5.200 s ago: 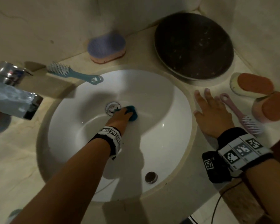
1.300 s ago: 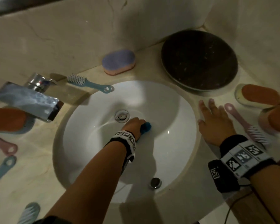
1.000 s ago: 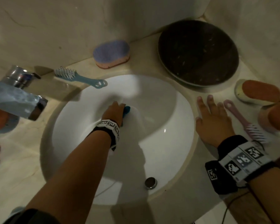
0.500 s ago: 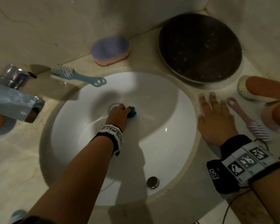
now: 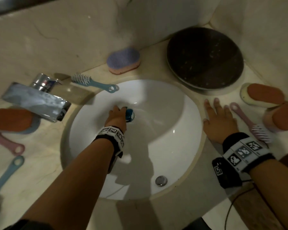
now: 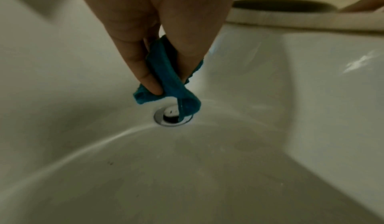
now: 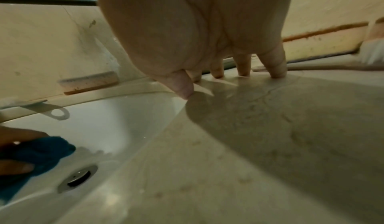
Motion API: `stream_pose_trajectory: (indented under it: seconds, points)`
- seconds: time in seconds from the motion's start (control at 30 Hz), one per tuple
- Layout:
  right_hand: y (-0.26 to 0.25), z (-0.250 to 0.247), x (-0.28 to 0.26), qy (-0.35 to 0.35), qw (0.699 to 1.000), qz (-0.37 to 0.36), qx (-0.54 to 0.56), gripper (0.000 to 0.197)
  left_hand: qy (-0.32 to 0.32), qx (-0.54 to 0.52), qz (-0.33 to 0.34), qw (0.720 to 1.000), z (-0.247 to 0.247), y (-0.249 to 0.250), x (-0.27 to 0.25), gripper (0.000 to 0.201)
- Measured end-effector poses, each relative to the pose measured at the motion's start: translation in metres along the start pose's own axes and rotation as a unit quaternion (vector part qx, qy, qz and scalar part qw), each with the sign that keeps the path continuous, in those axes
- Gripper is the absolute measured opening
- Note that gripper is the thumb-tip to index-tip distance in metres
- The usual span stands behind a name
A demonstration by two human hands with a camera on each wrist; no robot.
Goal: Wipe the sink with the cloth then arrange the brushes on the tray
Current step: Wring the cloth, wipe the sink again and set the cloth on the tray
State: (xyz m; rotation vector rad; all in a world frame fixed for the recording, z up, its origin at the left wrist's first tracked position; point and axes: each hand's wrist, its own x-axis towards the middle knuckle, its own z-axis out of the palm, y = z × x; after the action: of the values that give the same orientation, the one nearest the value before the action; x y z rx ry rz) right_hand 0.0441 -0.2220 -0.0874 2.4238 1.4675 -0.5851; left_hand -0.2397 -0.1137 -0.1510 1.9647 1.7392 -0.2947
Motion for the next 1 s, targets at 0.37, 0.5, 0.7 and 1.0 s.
stream_pose_trajectory:
  seconds: [0.37, 0.5, 0.7, 1.0]
  points:
    - [0.015, -0.070, -0.035, -0.054, 0.991, -0.117, 0.039, 0.056, 0.040, -0.101, 0.164, 0.981, -0.074, 0.092, -0.102, 0.043]
    - [0.016, -0.104, -0.070, -0.056, 0.969, -0.191, 0.148, 0.043, 0.080, -0.120, 0.194, 0.970, -0.106, 0.134, -0.139, 0.036]
    - [0.061, -0.140, -0.120, -0.006, 0.902, -0.295, 0.315, 0.038, 0.104, -0.125, 0.186, 0.969, -0.114, 0.202, -0.195, 0.030]
    - [0.111, -0.148, -0.164, -0.015, 0.863, -0.329, 0.382, 0.042, 0.135, -0.140, 0.123, 0.973, -0.099, 0.267, -0.278, 0.032]
